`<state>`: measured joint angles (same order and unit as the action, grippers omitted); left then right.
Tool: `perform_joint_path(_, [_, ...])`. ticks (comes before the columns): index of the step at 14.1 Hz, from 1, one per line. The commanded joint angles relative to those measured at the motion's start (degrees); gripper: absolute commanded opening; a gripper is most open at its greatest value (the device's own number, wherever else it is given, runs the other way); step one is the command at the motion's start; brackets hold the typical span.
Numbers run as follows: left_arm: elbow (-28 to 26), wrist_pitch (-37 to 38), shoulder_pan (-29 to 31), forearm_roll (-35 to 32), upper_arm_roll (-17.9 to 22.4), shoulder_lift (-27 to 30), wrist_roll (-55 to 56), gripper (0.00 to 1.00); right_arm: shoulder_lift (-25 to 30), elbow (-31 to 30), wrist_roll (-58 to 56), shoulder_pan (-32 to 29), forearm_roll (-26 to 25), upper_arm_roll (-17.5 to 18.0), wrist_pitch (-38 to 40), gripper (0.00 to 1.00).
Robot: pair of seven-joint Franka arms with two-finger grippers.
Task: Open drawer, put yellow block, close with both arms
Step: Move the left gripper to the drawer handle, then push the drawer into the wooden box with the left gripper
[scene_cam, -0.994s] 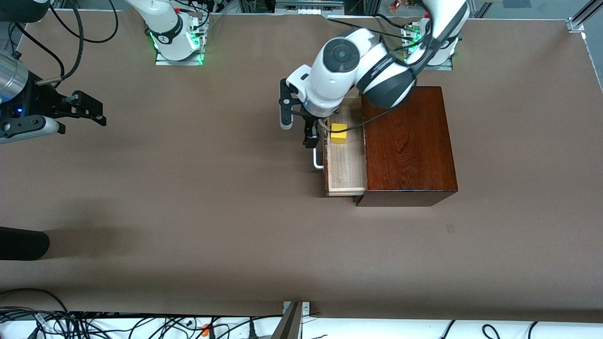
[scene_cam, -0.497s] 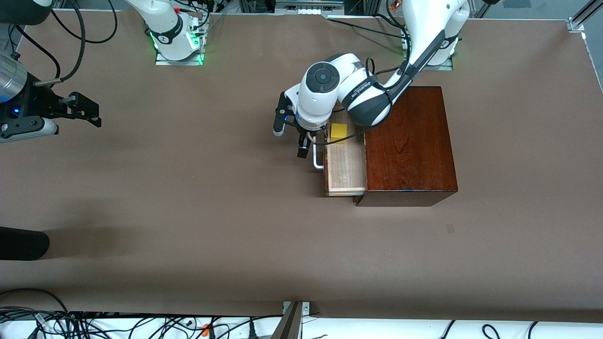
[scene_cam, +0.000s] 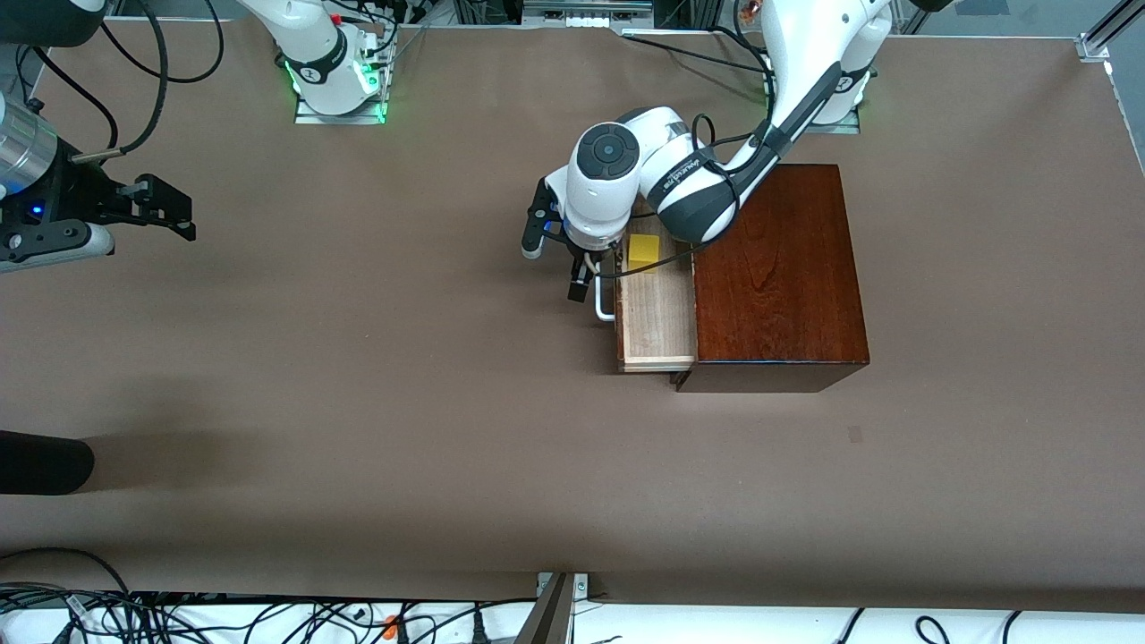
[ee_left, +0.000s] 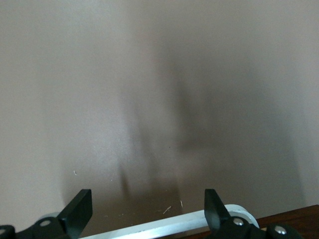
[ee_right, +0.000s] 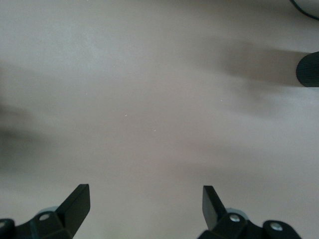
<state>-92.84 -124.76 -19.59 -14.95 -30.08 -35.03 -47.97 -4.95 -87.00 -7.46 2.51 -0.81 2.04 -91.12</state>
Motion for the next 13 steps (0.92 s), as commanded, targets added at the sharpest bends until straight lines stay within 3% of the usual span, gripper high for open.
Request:
perform_joint_path(1, [-1.4, 5.7, 2.3, -1.4, 0.1, 1.5, -2.7, 1.00, -0.1, 0.6, 0.7, 0.2, -0.8, 0.2, 0.3, 1.00])
perform_joint_path(13, [-0.9, 13.4, 6.9, -1.4, 0.3, 3.2, -2.9, 1.00, -0.1, 0.8, 0.6, 1.1, -0.5, 0.2, 0.2, 1.00])
